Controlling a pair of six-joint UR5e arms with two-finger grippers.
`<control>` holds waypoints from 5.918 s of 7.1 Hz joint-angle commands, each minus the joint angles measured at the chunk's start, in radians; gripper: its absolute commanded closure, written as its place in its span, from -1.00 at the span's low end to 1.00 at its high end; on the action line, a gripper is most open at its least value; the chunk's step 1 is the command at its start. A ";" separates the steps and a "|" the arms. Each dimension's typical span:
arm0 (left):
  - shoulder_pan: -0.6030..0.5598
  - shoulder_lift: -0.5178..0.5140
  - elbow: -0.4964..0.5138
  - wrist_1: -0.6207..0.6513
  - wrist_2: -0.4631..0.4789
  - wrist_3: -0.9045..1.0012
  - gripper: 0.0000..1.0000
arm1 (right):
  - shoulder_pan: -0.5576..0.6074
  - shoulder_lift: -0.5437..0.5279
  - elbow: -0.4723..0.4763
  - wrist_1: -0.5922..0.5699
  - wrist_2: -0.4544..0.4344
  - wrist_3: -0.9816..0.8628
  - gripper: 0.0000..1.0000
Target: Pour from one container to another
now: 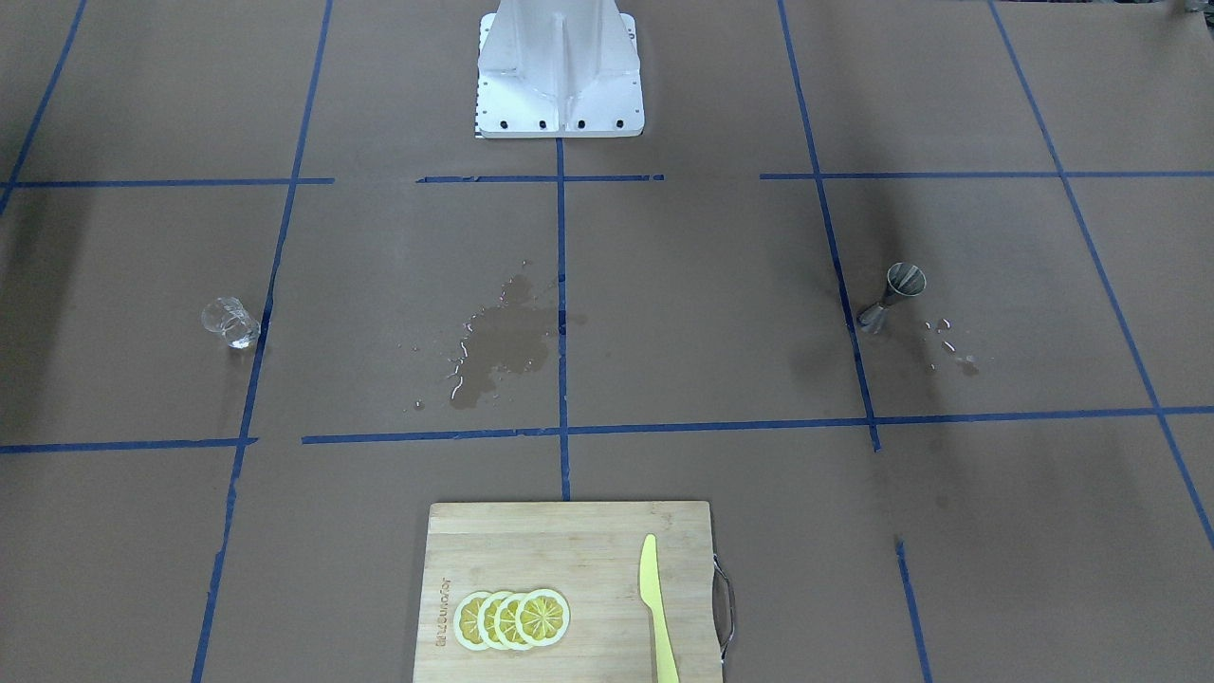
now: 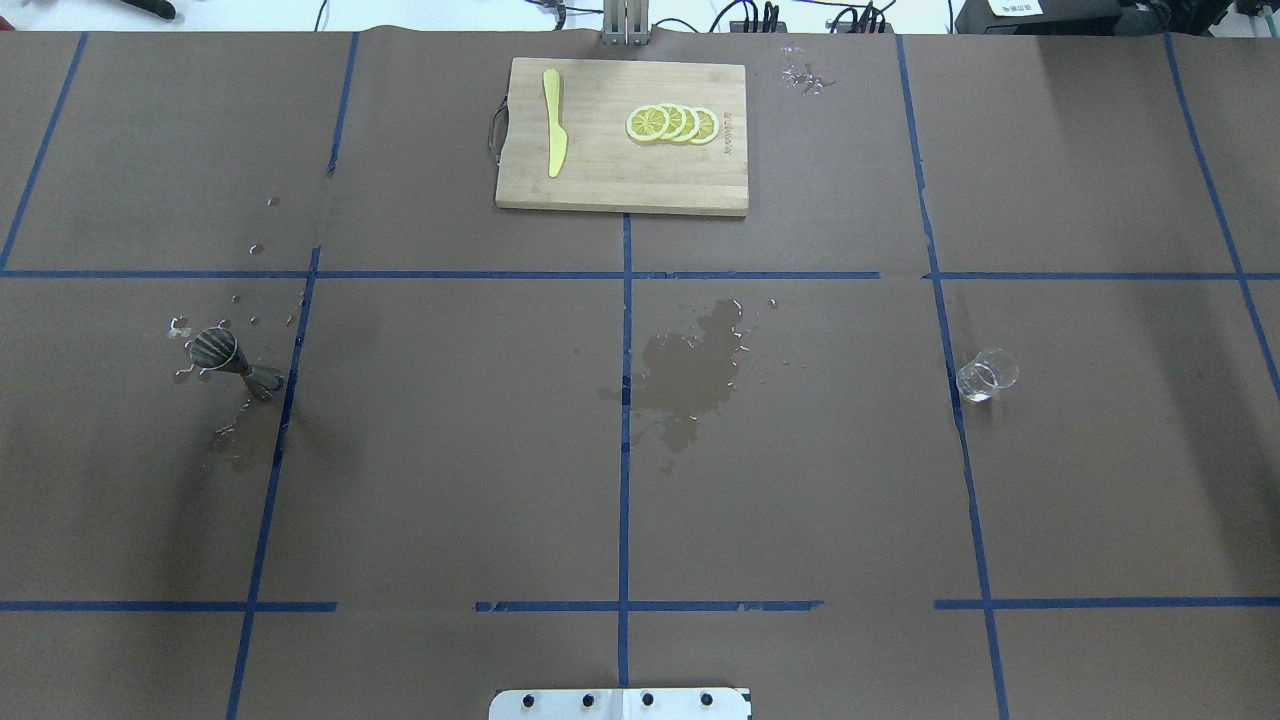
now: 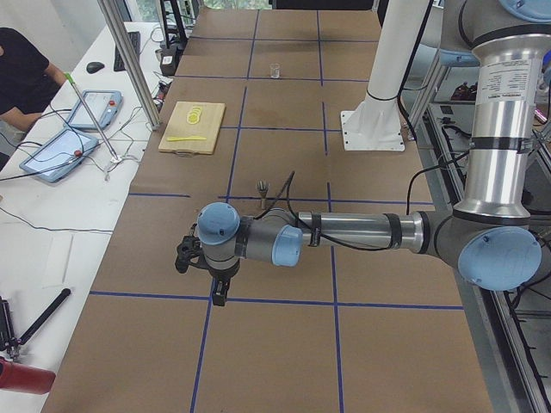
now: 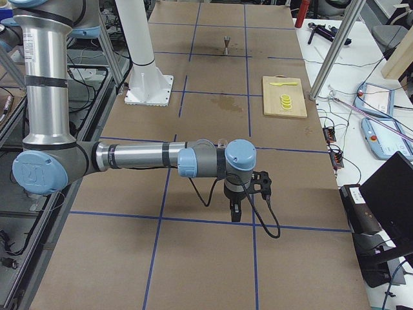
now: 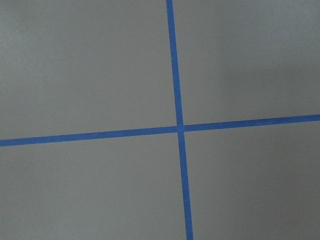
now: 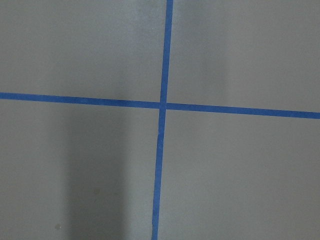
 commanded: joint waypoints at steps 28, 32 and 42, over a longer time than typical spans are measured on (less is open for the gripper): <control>1.493 0.096 -0.470 0.061 1.732 -1.872 -1.00 | -0.611 -0.355 0.542 0.630 -0.421 1.025 -1.00; 1.441 0.088 -0.394 0.059 1.751 -1.866 -1.00 | -0.859 -0.387 0.544 0.727 -0.709 1.198 -1.00; 1.328 -0.004 -0.175 -0.160 1.807 -1.768 -0.81 | -1.038 -0.478 0.537 0.827 -0.937 1.259 -1.00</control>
